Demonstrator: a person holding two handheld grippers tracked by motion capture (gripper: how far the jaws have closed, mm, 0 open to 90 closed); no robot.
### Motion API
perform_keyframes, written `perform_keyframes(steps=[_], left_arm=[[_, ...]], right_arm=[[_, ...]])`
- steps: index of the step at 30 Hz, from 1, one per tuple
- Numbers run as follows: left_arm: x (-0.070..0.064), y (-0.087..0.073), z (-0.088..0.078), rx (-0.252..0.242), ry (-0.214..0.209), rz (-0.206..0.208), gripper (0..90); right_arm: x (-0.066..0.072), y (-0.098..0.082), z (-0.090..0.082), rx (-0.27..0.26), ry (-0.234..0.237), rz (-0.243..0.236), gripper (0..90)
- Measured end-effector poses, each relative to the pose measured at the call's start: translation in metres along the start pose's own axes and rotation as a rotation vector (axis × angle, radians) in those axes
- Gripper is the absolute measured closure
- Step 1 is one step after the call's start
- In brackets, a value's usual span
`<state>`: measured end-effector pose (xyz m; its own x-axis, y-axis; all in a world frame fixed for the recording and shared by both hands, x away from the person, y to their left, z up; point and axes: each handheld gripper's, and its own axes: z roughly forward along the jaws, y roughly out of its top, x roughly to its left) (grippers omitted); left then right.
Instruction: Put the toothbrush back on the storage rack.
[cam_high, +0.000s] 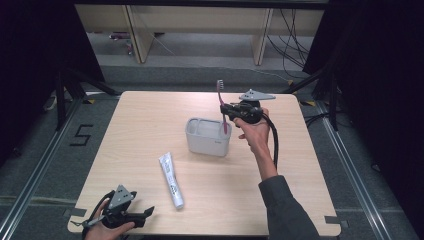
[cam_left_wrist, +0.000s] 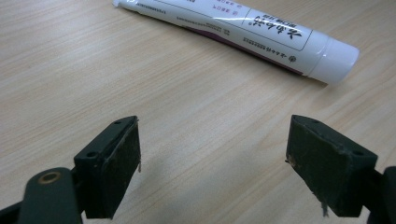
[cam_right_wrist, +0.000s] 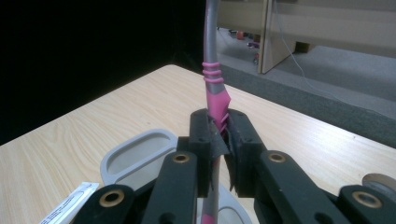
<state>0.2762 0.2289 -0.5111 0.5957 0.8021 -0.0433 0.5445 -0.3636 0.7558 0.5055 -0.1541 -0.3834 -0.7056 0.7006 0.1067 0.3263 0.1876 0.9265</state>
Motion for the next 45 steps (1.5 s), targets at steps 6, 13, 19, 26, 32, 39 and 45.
perform_keyframes(steps=[6, 13, 19, 26, 32, 39, 45], left_arm=[[0.0, 0.0, 0.0, 0.001, 0.0, 0.001, 17.1], [0.0, 0.0, 0.0, 0.003, 0.0, 0.002, 17.1], [0.0, 0.0, -0.001, 0.008, 0.002, 0.004, 17.1], [0.0, -0.001, -0.001, 0.005, 0.002, 0.004, 17.1], [0.001, -0.001, -0.001, 0.002, 0.001, 0.009, 17.1], [0.001, -0.002, -0.001, -0.001, -0.001, 0.003, 17.1], [0.0, -0.002, -0.001, 0.001, -0.002, 0.003, 17.1]], right_arm=[[-0.001, -0.007, 0.005, 0.015, -0.015, 0.018, 82.0], [-0.002, -0.016, 0.009, 0.029, -0.011, 0.046, 81.9], [-0.005, -0.022, 0.013, 0.028, -0.002, 0.028, 81.9], [-0.007, -0.028, 0.014, 0.041, -0.013, 0.025, 81.6], [-0.008, -0.031, 0.014, 0.048, -0.02, 0.05, 81.3], [-0.009, -0.033, 0.015, 0.058, -0.032, 0.034, 81.1], [-0.011, -0.041, 0.014, 0.059, -0.033, 0.021, 81.1]])
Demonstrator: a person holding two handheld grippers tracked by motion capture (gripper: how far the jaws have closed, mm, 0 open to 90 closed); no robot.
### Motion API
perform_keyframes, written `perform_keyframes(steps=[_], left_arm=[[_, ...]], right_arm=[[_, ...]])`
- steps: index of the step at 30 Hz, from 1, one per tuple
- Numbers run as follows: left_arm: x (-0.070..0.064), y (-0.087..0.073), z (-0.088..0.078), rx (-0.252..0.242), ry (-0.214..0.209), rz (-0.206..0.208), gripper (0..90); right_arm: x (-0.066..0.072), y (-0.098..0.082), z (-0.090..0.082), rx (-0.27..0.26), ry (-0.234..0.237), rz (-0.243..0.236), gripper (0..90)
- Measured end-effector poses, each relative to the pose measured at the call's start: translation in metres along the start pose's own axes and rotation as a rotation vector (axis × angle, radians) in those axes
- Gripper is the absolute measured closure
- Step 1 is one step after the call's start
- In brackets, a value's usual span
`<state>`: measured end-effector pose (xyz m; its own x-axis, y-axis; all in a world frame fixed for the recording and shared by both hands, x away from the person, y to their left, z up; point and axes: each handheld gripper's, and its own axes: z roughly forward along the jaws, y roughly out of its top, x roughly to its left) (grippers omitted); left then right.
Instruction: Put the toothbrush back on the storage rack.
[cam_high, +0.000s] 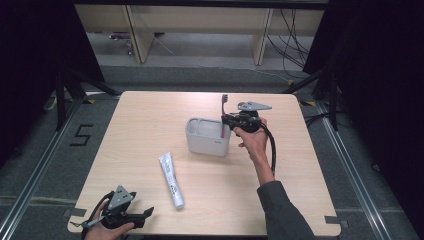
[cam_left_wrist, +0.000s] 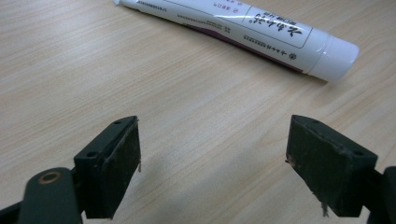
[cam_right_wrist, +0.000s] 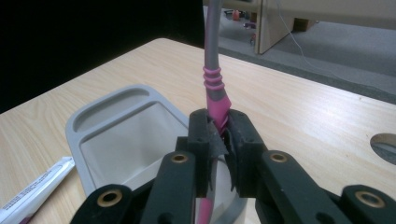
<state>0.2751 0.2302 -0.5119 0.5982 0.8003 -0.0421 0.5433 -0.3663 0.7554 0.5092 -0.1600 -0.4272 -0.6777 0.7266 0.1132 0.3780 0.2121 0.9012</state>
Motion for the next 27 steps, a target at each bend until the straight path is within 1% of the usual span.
perform_keyframes(steps=[1, 2, 3, 4, 5, 6, 7, 8, 9, 10, 12, 13, 15, 16, 17, 19, 20, 21, 22, 23, 24, 25, 26, 27], left_arm=[[0.0, 0.0, 0.0, 0.0, 0.0, 0.0, 17.1], [0.0, 0.0, 0.0, 0.001, -0.001, 0.001, 17.1], [0.0, 0.0, 0.0, 0.007, 0.001, 0.002, 17.1], [0.0, 0.0, 0.0, 0.007, 0.001, 0.0, 17.1], [0.0, 0.0, 0.0, 0.007, 0.001, 0.0, 17.1], [0.0, 0.0, 0.0, 0.006, 0.001, 0.001, 17.1], [0.0, 0.0, 0.0, 0.006, 0.001, 0.002, 17.1], [0.0, 0.001, -0.001, 0.013, 0.001, 0.004, 17.1], [0.0, 0.0, 0.0, 0.006, 0.0, 0.004, 17.1], [0.0, 0.0, 0.0, 0.008, 0.0, 0.003, 17.1], [0.0, 0.0, 0.0, 0.006, 0.001, 0.001, 17.1], [0.0, 0.0, 0.0, 0.006, 0.001, 0.001, 17.1], [0.0, 0.0, 0.0, 0.007, 0.001, 0.002, 17.1], [0.0, 0.0, -0.001, 0.006, 0.001, 0.002, 17.1], [0.0, 0.0, 0.0, 0.007, 0.001, 0.0, 17.1], [0.0, 0.0, 0.0, 0.008, 0.001, -0.001, 17.1], [0.0, 0.0, -0.001, 0.012, 0.003, -0.002, 17.1], [0.0, 0.0, 0.0, 0.01, 0.003, -0.002, 17.2], [0.0, 0.0, -0.001, 0.011, 0.003, 0.0, 17.1], [0.0, 0.0, -0.001, 0.011, 0.003, 0.001, 17.1], [0.0, 0.0, -0.001, 0.012, 0.004, 0.0, 17.1], [0.0, 0.0, -0.001, 0.012, 0.004, 0.0, 17.1], [0.0, 0.0, -0.001, 0.012, 0.004, -0.002, 17.1], [0.0, 0.0, -0.001, 0.012, 0.004, -0.002, 17.1]], right_arm=[[0.0, 0.0, 0.0, 0.0, 0.0, 0.0, 81.1], [0.001, -0.001, 0.0, 0.005, 0.011, 0.028, 81.0], [0.001, -0.003, 0.0, 0.004, 0.014, 0.037, 80.8], [-0.002, -0.003, -0.001, -0.002, 0.009, 0.011, 80.5], [-0.002, -0.004, -0.001, -0.001, 0.007, 0.008, 80.4], [-0.001, -0.004, -0.002, 0.009, 0.01, 0.034, 80.3], [-0.002, -0.004, -0.003, 0.003, 0.013, 0.025, 80.3], [-0.003, -0.004, -0.003, 0.003, -0.007, -0.004, 80.1], [-0.003, -0.004, -0.004, 0.008, -0.001, 0.001, 79.9], [-0.003, -0.004, -0.004, 0.002, 0.006, 0.007, 79.5], [-0.003, -0.005, -0.005, 0.004, 0.008, 0.008, 78.3], [-0.001, -0.005, -0.006, 0.019, 0.001, 0.019, 77.8], [-0.002, -0.005, -0.005, 0.01, -0.003, 0.013, 77.5], [0.0, -0.006, -0.006, 0.011, -0.005, 0.029, 77.0], [-0.003, -0.006, -0.006, 0.006, 0.001, 0.006, 72.5], [-0.002, -0.006, -0.007, 0.013, 0.002, 0.01, 71.2], [-0.002, -0.006, -0.007, 0.004, -0.005, 0.004, 70.0], [0.0, -0.006, -0.009, 0.008, -0.01, 0.011, 67.1], [0.001, -0.005, -0.011, 0.019, -0.04, 0.008, 58.5], [0.001, -0.005, -0.011, 0.019, -0.04, 0.008, 58.5], [0.001, -0.005, -0.012, 0.016, -0.051, 0.011, 51.5], [0.001, -0.005, -0.012, 0.016, -0.051, 0.011, 51.5], [0.003, -0.005, -0.015, 0.004, -0.05, 0.035, 47.8], [0.003, -0.005, -0.015, 0.004, -0.05, 0.035, 47.8]])
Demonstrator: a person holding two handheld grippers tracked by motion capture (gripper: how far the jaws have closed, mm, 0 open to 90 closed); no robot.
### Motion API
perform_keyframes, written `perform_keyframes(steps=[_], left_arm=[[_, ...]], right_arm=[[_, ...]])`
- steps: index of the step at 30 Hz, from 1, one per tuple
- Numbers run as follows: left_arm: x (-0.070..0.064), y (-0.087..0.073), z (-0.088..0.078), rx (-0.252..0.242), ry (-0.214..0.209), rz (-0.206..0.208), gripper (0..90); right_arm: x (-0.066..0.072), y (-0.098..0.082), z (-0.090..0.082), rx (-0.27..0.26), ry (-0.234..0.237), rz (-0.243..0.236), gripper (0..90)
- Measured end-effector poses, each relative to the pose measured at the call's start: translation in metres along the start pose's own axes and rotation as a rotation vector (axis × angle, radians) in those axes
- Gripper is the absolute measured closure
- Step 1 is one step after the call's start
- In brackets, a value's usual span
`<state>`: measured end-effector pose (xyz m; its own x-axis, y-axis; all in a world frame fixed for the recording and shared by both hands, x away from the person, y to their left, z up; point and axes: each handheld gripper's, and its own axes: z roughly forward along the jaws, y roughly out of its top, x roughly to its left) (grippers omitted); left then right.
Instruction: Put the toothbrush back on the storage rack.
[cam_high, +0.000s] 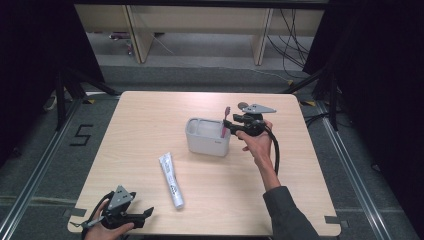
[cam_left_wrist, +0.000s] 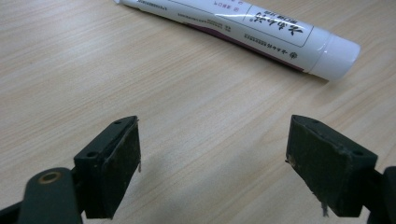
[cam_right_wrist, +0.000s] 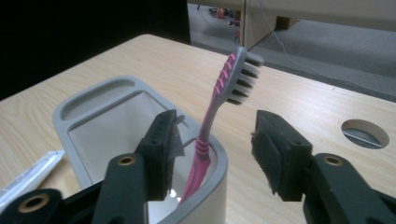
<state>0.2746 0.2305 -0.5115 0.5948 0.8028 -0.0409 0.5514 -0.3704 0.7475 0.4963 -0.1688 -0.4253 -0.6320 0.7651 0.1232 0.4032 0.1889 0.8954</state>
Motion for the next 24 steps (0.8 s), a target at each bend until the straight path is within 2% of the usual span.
perform_keyframes(steps=[2, 3, 4, 6, 8, 9, 10, 13, 15, 16, 17, 19, 22, 23, 24], left_arm=[[0.0, 0.0, 0.0, 0.0, 0.0, 0.001, 17.2], [0.0, 0.0, 0.0, 0.0, 0.0, 0.0, 17.2], [0.0, 0.0, 0.0, 0.0, 0.001, -0.001, 17.1], [0.0, 0.0, 0.0, 0.006, 0.001, -0.002, 17.1], [0.0, 0.0, 0.0, 0.006, 0.001, -0.002, 17.1], [0.0, 0.0, 0.0, 0.006, 0.002, -0.002, 17.1], [0.0, 0.0, 0.0, 0.006, 0.001, -0.001, 17.1], [0.0, 0.0, 0.0, 0.001, 0.002, -0.002, 17.1], [0.0, 0.0, 0.0, 0.0, 0.002, -0.002, 17.1], [0.0, 0.0, 0.0, 0.0, 0.002, -0.002, 17.1], [0.0, 0.0, 0.0, 0.005, 0.002, -0.007, 17.1], [0.0, 0.0, 0.0, 0.007, 0.003, -0.005, 17.2], [0.0, 0.0, 0.001, -0.005, 0.004, -0.003, 17.1], [0.001, 0.0, 0.001, -0.004, 0.002, -0.005, 17.1], [0.001, -0.001, 0.001, -0.007, 0.002, -0.006, 17.1]], right_arm=[[0.001, 0.0, -0.004, -0.008, -0.01, -0.019, 45.1], [0.001, 0.0, -0.005, -0.006, -0.003, -0.002, 44.1], [0.001, 0.0, -0.007, -0.015, -0.006, -0.014, 42.0], [0.003, 0.0, -0.011, -0.011, -0.002, 0.007, 40.8], [0.005, 0.0, -0.016, -0.009, 0.002, 0.004, 40.2], [0.004, 0.0, -0.016, -0.022, -0.007, -0.018, 39.8], [0.007, -0.001, -0.019, -0.009, 0.003, -0.001, 39.4], [0.007, -0.001, -0.023, -0.023, 0.016, -0.031, 39.2], [0.009, -0.003, -0.026, -0.022, 0.012, -0.006, 38.9], [0.009, -0.004, -0.026, -0.025, 0.02, -0.021, 38.9], [0.008, -0.004, -0.028, -0.027, 0.004, -0.04, 38.9], [0.011, -0.006, -0.03, -0.019, 0.014, -0.009, 38.8], [0.011, -0.007, -0.032, -0.023, 0.013, -0.005, 38.1], [0.01, -0.008, -0.033, -0.021, 0.027, -0.007, 37.8], [0.01, -0.009, -0.033, -0.035, 0.017, -0.008, 37.4]])
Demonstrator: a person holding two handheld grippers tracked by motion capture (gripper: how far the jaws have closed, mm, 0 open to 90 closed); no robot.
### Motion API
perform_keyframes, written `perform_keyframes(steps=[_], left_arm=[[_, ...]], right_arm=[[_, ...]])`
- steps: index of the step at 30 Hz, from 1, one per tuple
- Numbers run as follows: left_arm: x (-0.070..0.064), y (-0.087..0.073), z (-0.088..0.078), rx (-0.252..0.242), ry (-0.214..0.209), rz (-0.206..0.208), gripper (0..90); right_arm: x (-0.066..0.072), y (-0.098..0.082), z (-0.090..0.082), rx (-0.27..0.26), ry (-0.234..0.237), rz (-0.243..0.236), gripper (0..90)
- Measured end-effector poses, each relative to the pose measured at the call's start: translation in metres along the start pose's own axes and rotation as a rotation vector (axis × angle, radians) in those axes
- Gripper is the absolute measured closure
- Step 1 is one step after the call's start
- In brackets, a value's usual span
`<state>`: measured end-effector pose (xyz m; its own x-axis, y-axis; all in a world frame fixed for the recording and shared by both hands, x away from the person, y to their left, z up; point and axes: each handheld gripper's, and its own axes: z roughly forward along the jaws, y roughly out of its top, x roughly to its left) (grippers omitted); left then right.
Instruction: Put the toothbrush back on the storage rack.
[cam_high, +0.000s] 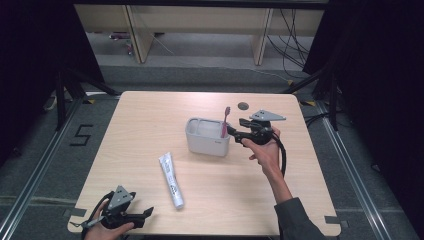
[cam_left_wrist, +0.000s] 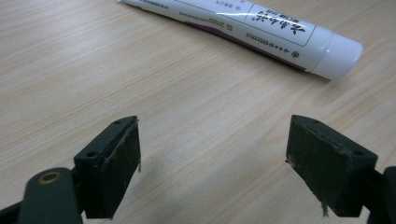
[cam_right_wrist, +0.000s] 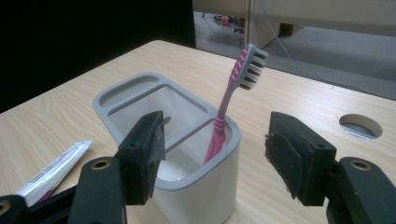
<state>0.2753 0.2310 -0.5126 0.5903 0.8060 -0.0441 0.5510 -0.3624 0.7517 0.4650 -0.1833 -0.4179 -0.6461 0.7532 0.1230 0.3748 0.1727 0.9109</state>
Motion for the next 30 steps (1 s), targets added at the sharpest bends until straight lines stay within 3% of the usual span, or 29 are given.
perform_keyframes(steps=[2, 3, 7, 8, 12, 13, 14, 22, 24, 28, 29, 30], left_arm=[[0.0, 0.0, 0.0, 0.003, 0.001, 0.001, 17.1], [0.0, 0.001, -0.001, 0.004, 0.0, 0.005, 17.1], [-0.001, 0.001, -0.001, 0.007, 0.0, 0.008, 17.1], [-0.001, 0.001, -0.001, 0.006, 0.001, 0.008, 17.1], [-0.002, 0.001, 0.0, -0.004, 0.012, 0.004, 17.1], [-0.002, 0.001, 0.0, -0.003, 0.009, 0.005, 17.1], [-0.002, 0.001, -0.002, 0.012, 0.002, 0.015, 17.1], [-0.001, 0.001, -0.002, 0.024, 0.006, 0.029, 17.1], [-0.001, 0.001, -0.002, 0.018, 0.005, 0.025, 17.1], [-0.002, 0.001, 0.0, 0.002, 0.009, 0.021, 17.2], [-0.002, 0.001, 0.001, -0.001, 0.007, 0.016, 17.1], [-0.002, 0.001, 0.0, 0.002, 0.0, 0.021, 17.1]], right_arm=[[0.0, -0.001, -0.001, 0.015, -0.01, -0.017, 36.2], [0.001, -0.002, -0.001, 0.014, 0.007, 0.002, 36.1], [0.004, -0.003, -0.004, 0.035, 0.0, 0.001, 31.7], [0.004, -0.003, -0.005, 0.036, -0.008, -0.018, 30.5], [0.006, -0.004, -0.009, 0.039, -0.019, 0.007, 27.8], [0.009, -0.004, -0.012, 0.043, -0.024, 0.033, 27.2], [0.005, -0.004, -0.012, 0.03, -0.031, -0.02, 27.2], [0.006, -0.012, -0.03, 0.037, -0.035, 0.02, 27.0], [0.005, -0.015, -0.035, 0.039, -0.034, 0.003, 26.9], [0.007, -0.023, -0.043, 0.051, -0.034, 0.021, 26.9], [0.006, -0.024, -0.046, 0.057, -0.043, 0.001, 26.9], [0.008, -0.028, -0.049, 0.061, -0.041, 0.02, 26.9]])
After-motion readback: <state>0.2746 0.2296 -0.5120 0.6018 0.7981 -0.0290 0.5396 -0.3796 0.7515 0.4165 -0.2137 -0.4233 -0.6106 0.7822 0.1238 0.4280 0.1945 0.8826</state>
